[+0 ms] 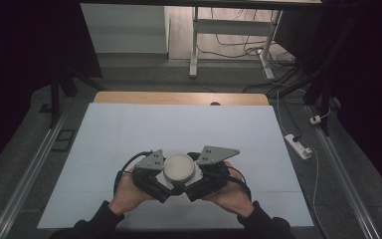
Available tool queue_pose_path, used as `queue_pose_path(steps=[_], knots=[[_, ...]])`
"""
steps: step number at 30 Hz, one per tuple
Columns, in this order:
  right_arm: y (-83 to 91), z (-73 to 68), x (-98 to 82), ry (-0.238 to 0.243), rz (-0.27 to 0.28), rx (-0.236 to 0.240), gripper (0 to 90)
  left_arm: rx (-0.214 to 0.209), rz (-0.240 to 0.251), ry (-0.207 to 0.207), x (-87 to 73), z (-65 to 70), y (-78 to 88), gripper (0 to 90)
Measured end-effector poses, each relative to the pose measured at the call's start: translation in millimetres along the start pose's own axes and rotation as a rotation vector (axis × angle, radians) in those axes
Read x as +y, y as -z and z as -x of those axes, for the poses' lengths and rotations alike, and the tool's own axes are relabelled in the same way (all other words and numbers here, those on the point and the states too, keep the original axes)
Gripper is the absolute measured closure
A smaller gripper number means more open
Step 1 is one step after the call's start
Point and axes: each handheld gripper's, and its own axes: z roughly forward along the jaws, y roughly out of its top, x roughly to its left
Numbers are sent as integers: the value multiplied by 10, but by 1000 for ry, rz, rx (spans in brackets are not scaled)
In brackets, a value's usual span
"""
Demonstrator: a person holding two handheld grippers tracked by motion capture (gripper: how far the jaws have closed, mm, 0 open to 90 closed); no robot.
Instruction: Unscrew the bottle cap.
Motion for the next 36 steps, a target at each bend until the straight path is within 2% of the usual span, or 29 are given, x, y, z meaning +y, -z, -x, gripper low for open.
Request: queue_pose_path(steps=[3, 9, 14, 17, 18, 19, 26, 36], knots=[[-24, -11, -14, 5, 8, -5, 64, -13, 1, -12, 23, 46, -18, 78], [-35, -17, -32, 4, 16, 7, 69, -18, -5, -16, 25, 47, -17, 77], [-36, -35, -43, 35, 0, 12, 72, -38, -12, -31, 16, 52, -32, 78], [-15, -30, -38, 25, 10, 25, 74, -49, -7, -36, 24, 52, -23, 77], [7, -22, -23, 2, 31, 41, 74, -47, -10, -40, 24, 53, -22, 78], [22, -23, -14, -3, 40, 42, 74, -48, -12, -40, 20, 52, -26, 78], [126, -29, 45, 3, 75, 29, 74, -45, -19, -33, -2, 35, -46, 78], [175, 38, 50, -14, 82, -2, 74, -43, -21, -20, -46, 23, -42, 78]])
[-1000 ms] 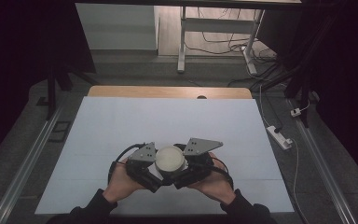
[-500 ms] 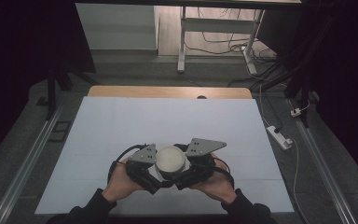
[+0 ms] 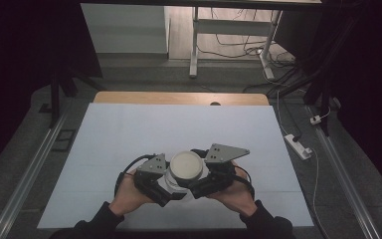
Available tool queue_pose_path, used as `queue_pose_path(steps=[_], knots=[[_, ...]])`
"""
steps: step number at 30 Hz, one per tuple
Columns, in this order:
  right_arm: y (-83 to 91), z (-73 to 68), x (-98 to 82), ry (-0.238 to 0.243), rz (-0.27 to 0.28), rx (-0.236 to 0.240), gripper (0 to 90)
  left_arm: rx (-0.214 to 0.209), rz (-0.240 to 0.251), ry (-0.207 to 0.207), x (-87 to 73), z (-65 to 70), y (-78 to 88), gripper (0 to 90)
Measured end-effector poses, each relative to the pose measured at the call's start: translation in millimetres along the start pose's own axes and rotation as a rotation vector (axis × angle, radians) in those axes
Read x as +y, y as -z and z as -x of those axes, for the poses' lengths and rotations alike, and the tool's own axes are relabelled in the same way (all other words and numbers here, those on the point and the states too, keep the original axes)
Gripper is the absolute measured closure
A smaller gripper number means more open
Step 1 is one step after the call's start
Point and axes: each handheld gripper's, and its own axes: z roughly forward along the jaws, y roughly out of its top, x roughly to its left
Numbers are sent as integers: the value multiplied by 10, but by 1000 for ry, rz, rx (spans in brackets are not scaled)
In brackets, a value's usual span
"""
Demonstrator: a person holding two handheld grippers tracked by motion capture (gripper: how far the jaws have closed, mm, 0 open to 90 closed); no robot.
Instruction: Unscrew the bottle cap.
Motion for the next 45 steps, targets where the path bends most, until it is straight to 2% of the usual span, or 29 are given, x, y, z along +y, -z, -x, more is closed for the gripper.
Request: queue_pose_path(steps=[7, 21, 33, 45], knots=[[56, 48, 23, -11, 6, -32, 74, 3, 11, 5, -19, 12, 31, 78], [85, 144, 30, -31, 10, -55, 74, -3, 25, 8, -26, 77, 92, 78], [107, 294, 38, -59, 17, -92, 74, -2, 25, 9, -43, 90, 104, 78], [85, 429, 74, -61, 20, -138, 74, -4, 25, 16, -65, 102, 107, 77]])
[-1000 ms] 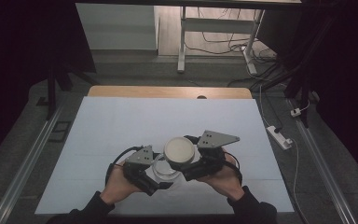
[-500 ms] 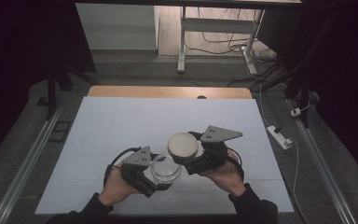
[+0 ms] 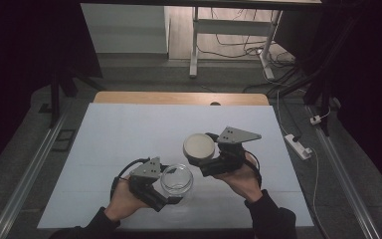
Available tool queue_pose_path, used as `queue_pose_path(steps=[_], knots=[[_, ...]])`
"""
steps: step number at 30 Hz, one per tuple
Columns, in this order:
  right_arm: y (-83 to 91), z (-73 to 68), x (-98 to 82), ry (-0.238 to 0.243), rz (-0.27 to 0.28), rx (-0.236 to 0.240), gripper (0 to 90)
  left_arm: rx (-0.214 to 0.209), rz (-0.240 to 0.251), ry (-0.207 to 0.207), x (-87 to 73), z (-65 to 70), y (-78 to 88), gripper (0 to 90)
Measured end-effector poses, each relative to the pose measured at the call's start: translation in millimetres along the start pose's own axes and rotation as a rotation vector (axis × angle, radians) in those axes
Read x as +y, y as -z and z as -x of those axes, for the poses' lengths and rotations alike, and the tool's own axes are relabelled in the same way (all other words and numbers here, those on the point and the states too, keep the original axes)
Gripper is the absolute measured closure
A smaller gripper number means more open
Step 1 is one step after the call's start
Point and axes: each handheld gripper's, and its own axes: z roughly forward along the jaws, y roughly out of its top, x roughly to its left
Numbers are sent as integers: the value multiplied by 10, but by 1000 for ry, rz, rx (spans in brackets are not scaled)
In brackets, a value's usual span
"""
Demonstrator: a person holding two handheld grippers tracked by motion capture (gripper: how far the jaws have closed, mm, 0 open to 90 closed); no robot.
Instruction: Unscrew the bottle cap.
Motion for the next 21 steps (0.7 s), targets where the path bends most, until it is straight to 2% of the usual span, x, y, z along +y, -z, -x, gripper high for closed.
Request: queue_pose_path(steps=[9, 14, 17, 18, 21], knots=[[-102, 78, 33, 4, -5, -35, 74, 2, -3, 0, -12, 13, 9, 77], [-183, 125, 17, -6, -10, -32, 74, 10, -4, -1, -10, 7, 26, 78], [-204, 123, -4, -7, -16, -27, 74, 26, -13, 5, -20, -32, 31, 78], [-206, 116, -9, -6, -19, -27, 74, 49, -21, 8, -36, -79, 30, 77], [-206, 97, -17, -5, -21, -21, 74, 70, -33, 19, -54, -152, 34, 78]])
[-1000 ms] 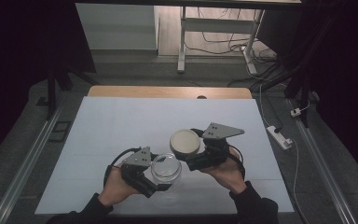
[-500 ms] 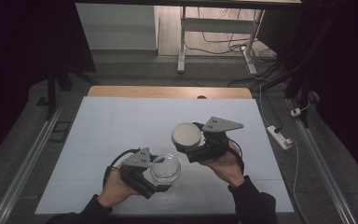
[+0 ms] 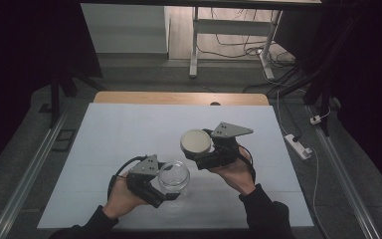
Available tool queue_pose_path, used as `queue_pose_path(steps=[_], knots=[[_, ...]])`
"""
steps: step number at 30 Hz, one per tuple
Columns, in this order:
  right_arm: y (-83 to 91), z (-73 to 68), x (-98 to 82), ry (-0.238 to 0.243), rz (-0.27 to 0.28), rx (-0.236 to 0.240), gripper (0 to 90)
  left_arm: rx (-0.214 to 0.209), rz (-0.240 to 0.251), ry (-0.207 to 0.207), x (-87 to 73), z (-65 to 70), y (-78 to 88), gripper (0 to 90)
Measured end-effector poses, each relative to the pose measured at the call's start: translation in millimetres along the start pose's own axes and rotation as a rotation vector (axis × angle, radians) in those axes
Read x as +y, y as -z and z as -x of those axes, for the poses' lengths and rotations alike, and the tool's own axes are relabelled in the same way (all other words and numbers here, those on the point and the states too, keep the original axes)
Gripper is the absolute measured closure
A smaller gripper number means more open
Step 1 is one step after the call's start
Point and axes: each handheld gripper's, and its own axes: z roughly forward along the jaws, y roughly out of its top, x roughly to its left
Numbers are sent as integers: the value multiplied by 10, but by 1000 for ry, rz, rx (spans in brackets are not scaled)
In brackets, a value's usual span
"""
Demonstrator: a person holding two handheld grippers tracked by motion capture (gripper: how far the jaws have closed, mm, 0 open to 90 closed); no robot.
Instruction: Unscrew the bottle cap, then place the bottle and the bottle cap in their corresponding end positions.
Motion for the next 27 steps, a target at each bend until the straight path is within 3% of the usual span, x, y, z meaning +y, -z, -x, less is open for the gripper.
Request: queue_pose_path(steps=[3, 7, 16, 27], knots=[[9, -39, -6, 8, -2, 5, 74, 47, -12, 26, -21, -120, 5, 78], [26, -100, -14, 16, -5, 21, 74, 75, -6, 55, -27, -244, 30, 78], [63, -226, -107, 30, -27, 46, 74, 111, -9, 76, -7, -406, 12, 78], [41, -282, -202, 30, -44, 66, 74, 136, -3, 101, 25, -627, -34, 78]])
